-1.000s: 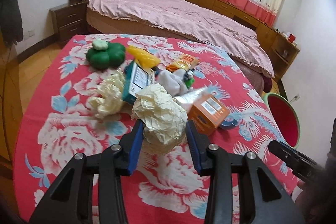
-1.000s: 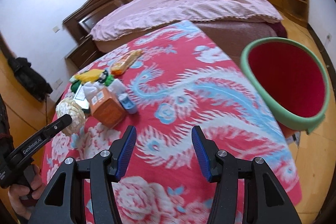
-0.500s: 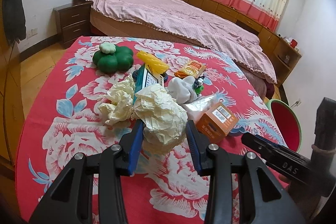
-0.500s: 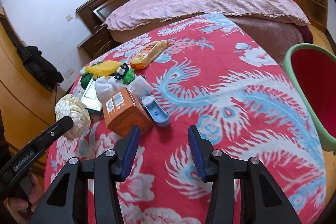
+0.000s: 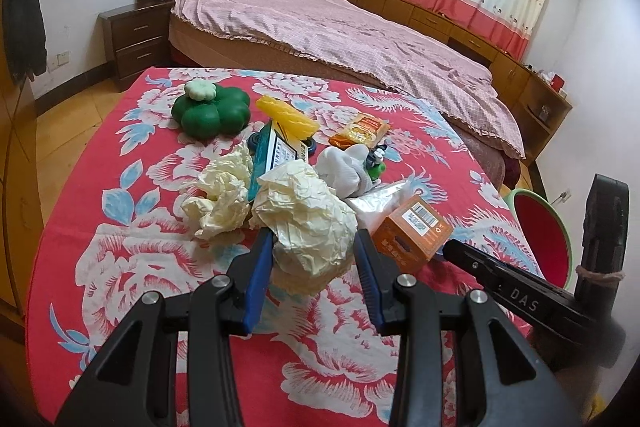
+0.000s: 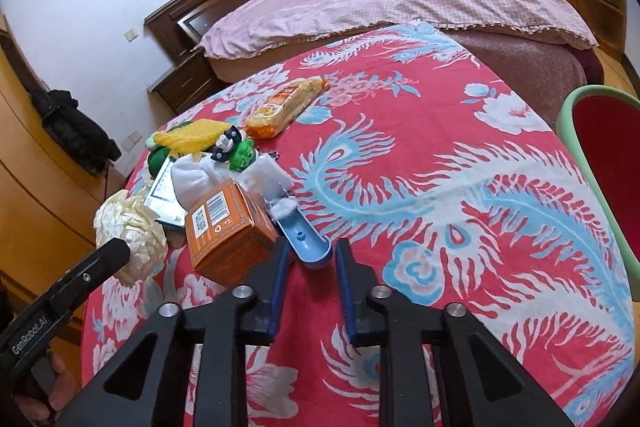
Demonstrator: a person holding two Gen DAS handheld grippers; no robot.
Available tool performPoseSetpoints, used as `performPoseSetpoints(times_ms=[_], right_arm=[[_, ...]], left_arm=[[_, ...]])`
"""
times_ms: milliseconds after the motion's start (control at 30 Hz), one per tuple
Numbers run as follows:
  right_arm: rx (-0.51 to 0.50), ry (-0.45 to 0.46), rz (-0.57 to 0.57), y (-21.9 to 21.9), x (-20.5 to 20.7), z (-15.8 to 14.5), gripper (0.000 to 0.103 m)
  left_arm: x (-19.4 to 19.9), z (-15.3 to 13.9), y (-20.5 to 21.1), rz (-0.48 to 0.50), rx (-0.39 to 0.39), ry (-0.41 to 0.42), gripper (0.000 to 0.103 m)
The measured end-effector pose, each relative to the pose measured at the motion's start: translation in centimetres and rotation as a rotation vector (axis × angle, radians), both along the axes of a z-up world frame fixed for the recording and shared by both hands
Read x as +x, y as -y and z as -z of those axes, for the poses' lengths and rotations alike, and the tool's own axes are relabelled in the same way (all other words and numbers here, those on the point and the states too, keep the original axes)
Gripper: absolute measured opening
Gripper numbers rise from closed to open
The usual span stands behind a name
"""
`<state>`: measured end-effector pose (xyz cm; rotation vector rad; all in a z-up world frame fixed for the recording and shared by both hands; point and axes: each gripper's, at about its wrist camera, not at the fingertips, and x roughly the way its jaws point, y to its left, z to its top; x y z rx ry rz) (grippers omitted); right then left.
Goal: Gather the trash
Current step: 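Grasp the crumpled cream paper with the left tool while the right tool grasps the blue plastic scoop, then carry the paper and the blue scoop over the bucket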
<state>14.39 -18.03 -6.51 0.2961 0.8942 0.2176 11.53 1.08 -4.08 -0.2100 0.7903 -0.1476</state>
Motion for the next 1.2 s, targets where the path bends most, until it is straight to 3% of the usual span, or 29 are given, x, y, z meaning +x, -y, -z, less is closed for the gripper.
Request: performPoseSetpoints(times_ms=[633,1200], right_arm=[[0.037,0.089,0.131,4.8,-3.8,-2.9,0.018],[0.07,0.186,0.299,11.8,-9.4,-6.3,0.018]], left_arm=[[-1.6,-2.2,1.9,0.051,-0.003,0.043,0.041],[-1.7,-3.7,9.0,0.236,-0.028,0.021,0.041]])
